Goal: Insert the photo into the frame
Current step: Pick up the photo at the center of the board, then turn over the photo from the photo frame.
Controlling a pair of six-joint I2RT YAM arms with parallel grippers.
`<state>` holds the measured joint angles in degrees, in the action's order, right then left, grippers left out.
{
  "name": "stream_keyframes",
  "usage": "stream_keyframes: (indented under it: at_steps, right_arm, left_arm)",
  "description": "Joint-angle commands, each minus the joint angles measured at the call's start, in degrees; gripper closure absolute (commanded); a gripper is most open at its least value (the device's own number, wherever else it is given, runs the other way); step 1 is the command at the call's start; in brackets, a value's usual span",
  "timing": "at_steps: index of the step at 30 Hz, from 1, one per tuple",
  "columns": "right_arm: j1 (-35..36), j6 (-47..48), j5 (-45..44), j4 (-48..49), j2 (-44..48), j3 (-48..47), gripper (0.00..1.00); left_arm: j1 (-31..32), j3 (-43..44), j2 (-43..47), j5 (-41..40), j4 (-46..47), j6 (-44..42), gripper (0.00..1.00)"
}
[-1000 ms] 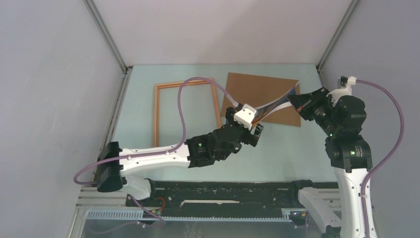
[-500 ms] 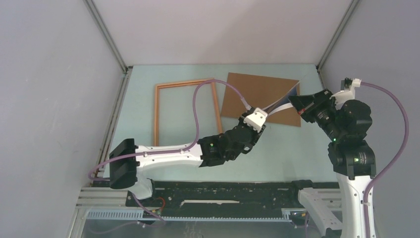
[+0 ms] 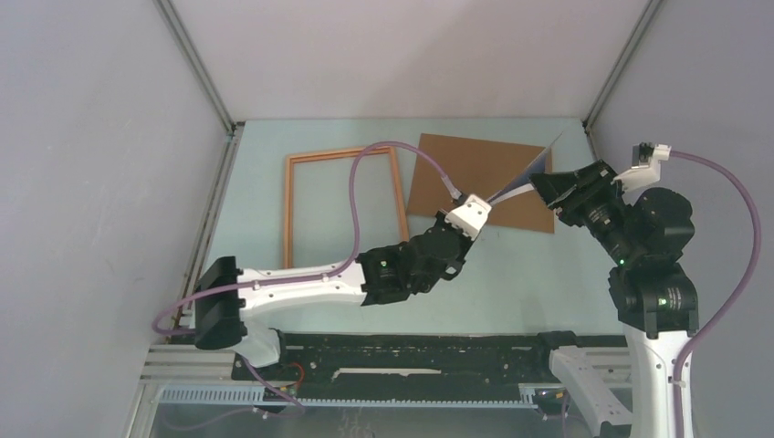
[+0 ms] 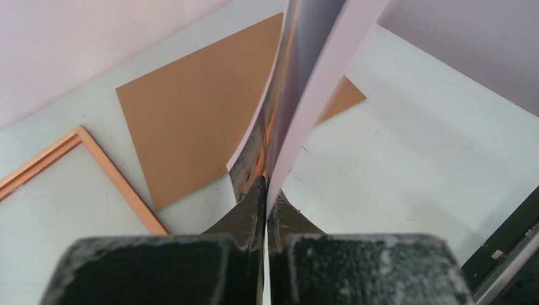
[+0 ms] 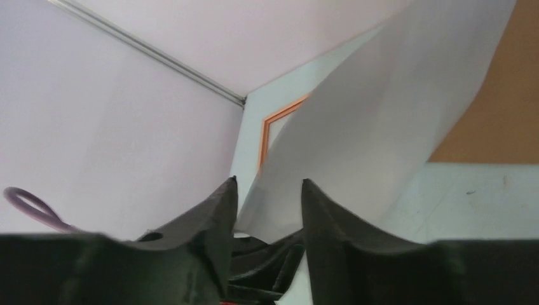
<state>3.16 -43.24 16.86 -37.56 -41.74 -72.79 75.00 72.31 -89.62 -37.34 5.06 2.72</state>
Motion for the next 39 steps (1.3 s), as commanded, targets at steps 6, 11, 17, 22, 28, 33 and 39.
stream_keyframes:
  at_steps: [6,11,17,22,28,33,39]
  right_arm:
    - [-0.49,5.99,1.49,6.84,-2.92,-6.19,0.11]
    - [-1.47,11.22,0.59,7.92,-7.90,-14.98,0.00]
    - [-5.03,11.98,-2.31,10.47,-12.86,-15.15,0.01]
    - [-5.19,8.36,0.45,21.34,-15.26,-3.58,0.03]
    - [-1.46,11.42,2.88,26.76,-26.12,0.98,0.06]
    - [1.05,11.77,5.44,29.70,-38.15,0.99,0.09]
    - [3.59,11.62,7.92,34.11,-46.10,0.94,0.10]
  left_arm:
    - [-2.39,5.79,12.57,1.17,-14.31,3.70,1.00]
    - [-9.57,7.75,17.39,11.78,-25.30,11.17,1.00]
    - [-22.79,7.97,24.68,26.44,-34.71,20.58,1.00]
    - [-38.54,4.33,28.75,42.92,-36.60,27.50,1.00]
    - [-56.09,-2.76,26.96,59.00,-29.99,35.13,1.00]
    - [-65.88,-4.14,19.05,70.93,-22.61,41.03,1.00]
    - [-76.36,-7.16,12.35,75.54,-14.23,46.17,1.00]
